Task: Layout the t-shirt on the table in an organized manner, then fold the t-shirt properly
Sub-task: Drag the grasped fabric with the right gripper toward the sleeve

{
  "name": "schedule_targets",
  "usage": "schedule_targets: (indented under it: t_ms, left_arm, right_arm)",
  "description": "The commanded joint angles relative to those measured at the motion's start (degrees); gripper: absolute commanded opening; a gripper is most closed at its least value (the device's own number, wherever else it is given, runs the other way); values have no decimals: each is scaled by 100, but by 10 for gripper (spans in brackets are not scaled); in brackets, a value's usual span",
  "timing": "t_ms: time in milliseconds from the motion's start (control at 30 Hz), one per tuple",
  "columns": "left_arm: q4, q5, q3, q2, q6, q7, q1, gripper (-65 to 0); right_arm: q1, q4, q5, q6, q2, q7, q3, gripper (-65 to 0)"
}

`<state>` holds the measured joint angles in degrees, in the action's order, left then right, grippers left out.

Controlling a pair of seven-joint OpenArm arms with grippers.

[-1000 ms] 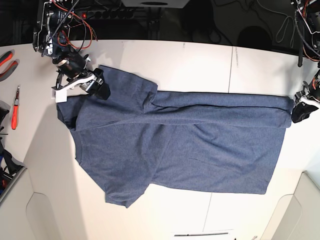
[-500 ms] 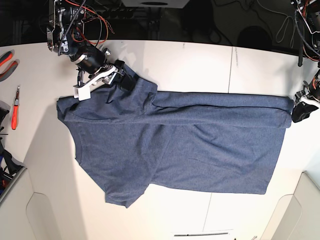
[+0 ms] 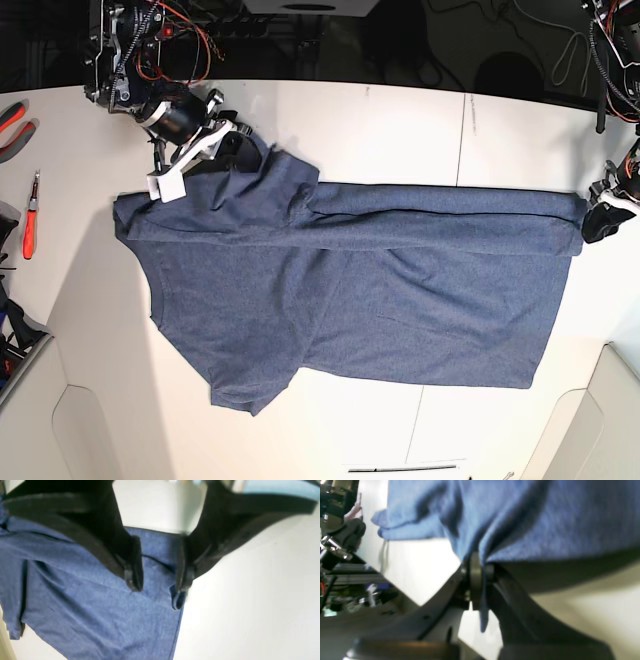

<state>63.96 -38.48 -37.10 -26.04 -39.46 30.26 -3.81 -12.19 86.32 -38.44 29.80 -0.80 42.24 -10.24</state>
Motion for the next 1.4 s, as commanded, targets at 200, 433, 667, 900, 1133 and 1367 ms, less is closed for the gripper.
schedule_targets:
  t_ms: [200, 433, 667, 900, 1133, 1367]
  left_arm:
    - [81, -127, -26, -142, -54, -85, 61, -396]
    - [81, -162, -26, -142, -54, -87, 63, -396]
    - [81, -160, -26, -142, -54, -87, 63, -396]
    - [81, -160, -26, -142, -54, -85, 63, -396]
    - [81, -157, -26, -142, -54, -83, 63, -396]
    - [90, -415, -26, -144, -54, -44, 15, -621]
  right_arm:
    - [782, 439, 415, 63, -11, -295, 15, -650]
    - [1845, -76, 1259, -7, -11, -820, 457, -650]
    - [2680, -992, 1799, -155, 72, -1154, 1023, -542]
    - [3053, -1360, 2352, -157, 162, -1589, 1036, -350]
    - [3237, -1357, 2455, -297, 160, -1591, 990, -352]
    - [3178, -1005, 2382, -297, 160, -990, 326, -650]
